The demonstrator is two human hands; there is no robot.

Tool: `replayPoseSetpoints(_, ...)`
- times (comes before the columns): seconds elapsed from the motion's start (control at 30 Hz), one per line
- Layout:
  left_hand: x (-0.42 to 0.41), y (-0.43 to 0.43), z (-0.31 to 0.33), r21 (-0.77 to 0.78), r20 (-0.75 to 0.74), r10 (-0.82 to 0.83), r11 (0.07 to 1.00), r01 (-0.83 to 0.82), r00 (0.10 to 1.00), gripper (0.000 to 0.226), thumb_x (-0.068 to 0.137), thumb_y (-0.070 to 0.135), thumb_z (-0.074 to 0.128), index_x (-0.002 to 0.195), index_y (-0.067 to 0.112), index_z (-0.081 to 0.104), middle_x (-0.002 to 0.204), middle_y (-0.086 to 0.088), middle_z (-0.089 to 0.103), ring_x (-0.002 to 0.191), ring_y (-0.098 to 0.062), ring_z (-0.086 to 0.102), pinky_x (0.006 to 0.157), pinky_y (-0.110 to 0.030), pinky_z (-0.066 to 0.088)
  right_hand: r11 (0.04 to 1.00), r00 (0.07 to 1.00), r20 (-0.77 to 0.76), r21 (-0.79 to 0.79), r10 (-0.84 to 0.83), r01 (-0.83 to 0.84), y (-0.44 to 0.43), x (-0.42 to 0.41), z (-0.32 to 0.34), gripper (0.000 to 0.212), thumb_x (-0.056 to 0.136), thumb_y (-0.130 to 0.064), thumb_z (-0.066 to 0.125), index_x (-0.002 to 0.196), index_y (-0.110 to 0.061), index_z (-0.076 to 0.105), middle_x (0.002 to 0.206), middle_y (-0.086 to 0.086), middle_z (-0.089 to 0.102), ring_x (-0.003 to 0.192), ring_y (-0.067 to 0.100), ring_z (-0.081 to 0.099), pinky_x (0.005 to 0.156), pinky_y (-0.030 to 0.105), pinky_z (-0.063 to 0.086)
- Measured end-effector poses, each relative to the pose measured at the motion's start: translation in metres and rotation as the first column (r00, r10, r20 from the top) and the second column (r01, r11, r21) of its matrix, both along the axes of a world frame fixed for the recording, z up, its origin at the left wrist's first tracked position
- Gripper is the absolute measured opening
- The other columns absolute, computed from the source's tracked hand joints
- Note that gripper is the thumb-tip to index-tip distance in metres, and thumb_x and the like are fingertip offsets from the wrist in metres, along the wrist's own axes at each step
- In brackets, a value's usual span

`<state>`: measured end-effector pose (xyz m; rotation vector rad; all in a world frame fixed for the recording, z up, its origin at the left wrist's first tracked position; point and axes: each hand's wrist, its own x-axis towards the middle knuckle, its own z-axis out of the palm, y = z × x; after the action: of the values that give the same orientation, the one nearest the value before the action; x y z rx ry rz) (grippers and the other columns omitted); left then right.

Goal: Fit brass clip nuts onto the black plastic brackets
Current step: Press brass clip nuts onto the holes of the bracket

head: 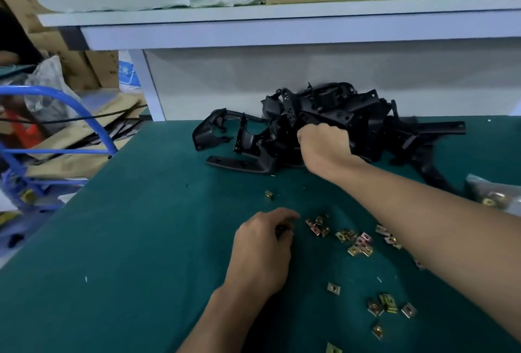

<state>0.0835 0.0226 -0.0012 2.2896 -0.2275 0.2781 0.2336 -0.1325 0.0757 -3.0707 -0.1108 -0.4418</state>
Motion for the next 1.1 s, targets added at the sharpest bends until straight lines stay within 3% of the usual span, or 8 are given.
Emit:
replayPoseSetpoints(0.1,-0.004,0.000,0.003,-0.029,-0.028,0.008,1.000,-0.009,1.000,0.027,0.086,0.018,0.076,0.105,0.037,0.077,0.083,0.029,0.069,0.092,0.012,0.063,0.079,0.000,0.044,0.997,0.984,-0.162,0.021,-0.069,0.074,-0.001,0.001,0.009,0.023,0.085,-0.006,0.061,0.107,-0.011,0.057,0.100,0.006,0.060,0.100,0.028,0.056,0.069,0.040,0.042)
replayPoseSetpoints(0.2,-0.006,0.002,0.004,-0.044,-0.014,0.016,0.999,-0.016,1.000,0.023,0.083,0.018,0.081,0.099,0.034,0.080,0.075,0.035,0.063,0.089,0.020,0.061,0.075,0.005,0.041,0.997,0.903,-0.425,0.017,-0.058,0.071,-0.008,-0.002,0.010,0.064,0.092,-0.021,0.062,0.150,-0.019,0.033,0.122,0.011,0.056,0.092,0.026,0.059,0.058,0.033,0.043)
replayPoseSetpoints(0.37,-0.008,0.000,0.001,0.017,0.030,0.019,1.000,-0.019,0.999,0.020,0.091,0.016,0.073,0.100,0.033,0.080,0.090,0.027,0.074,0.080,0.028,0.054,0.072,0.008,0.036,0.984,0.983,-0.086,0.056,-0.161,0.166,-0.043,-0.012,0.020,0.039,0.088,-0.023,0.064,0.125,-0.023,0.056,0.116,0.011,0.064,0.101,0.030,0.057,0.072,0.037,0.048)
replayPoseSetpoints(0.5,-0.006,-0.003,0.004,0.043,-0.037,-0.005,0.999,0.007,0.999,0.023,0.093,0.022,0.068,0.109,0.037,0.075,0.096,0.028,0.071,0.088,0.016,0.059,0.073,0.007,0.036,0.965,0.844,-0.474,-0.058,-0.251,0.254,-0.064,-0.029,0.015,0.073,0.095,-0.054,0.060,0.148,-0.008,0.043,0.152,0.016,0.042,0.131,0.035,0.049,0.099,0.038,0.048)
replayPoseSetpoints(0.67,-0.009,-0.003,0.013,0.207,0.102,0.245,0.943,-0.261,0.964,0.013,0.093,0.047,0.062,0.093,0.040,0.073,0.079,0.021,0.067,0.072,-0.002,0.057,0.055,-0.017,0.035,0.983,0.873,-0.486,0.175,0.034,0.059,-0.062,-0.044,-0.007,0.038,0.089,-0.044,0.073,0.106,-0.010,0.070,0.107,0.008,0.072,0.095,0.025,0.067,0.083,0.040,0.058)
replayPoseSetpoints(0.83,-0.016,0.007,0.010,0.327,0.055,0.112,0.937,-0.124,0.992,0.020,0.089,0.052,0.061,0.094,0.036,0.072,0.091,0.016,0.070,0.089,-0.008,0.061,0.066,-0.027,0.043,0.940,0.944,-0.132,0.125,-0.301,0.317,-0.069,-0.045,-0.021,0.061,0.090,-0.052,0.068,0.135,-0.019,0.044,0.135,0.009,0.045,0.124,0.033,0.046,0.083,0.041,0.045)
replayPoseSetpoints(0.97,-0.014,0.011,0.008,0.211,-0.043,0.005,0.978,0.004,0.999,0.013,0.089,0.033,0.072,0.099,0.038,0.078,0.104,0.023,0.073,0.097,0.003,0.062,0.088,-0.018,0.050,0.912,0.869,-0.389,0.143,-0.306,0.385,-0.080,-0.034,-0.028,0.064,0.095,-0.043,0.064,0.146,-0.019,0.035,0.148,0.014,0.034,0.123,0.038,0.052,0.088,0.040,0.046)
replayPoseSetpoints(1.1,-0.010,0.006,0.004,0.112,-0.017,0.007,0.994,-0.005,1.000,0.019,0.089,0.021,0.074,0.098,0.037,0.079,0.104,0.025,0.074,0.094,0.019,0.056,0.082,0.004,0.038,0.957,0.955,-0.219,0.163,-0.202,0.240,-0.077,-0.030,-0.033,0.038,0.093,-0.035,0.067,0.125,-0.016,0.055,0.130,0.008,0.046,0.095,0.029,0.055,0.075,0.036,0.043)
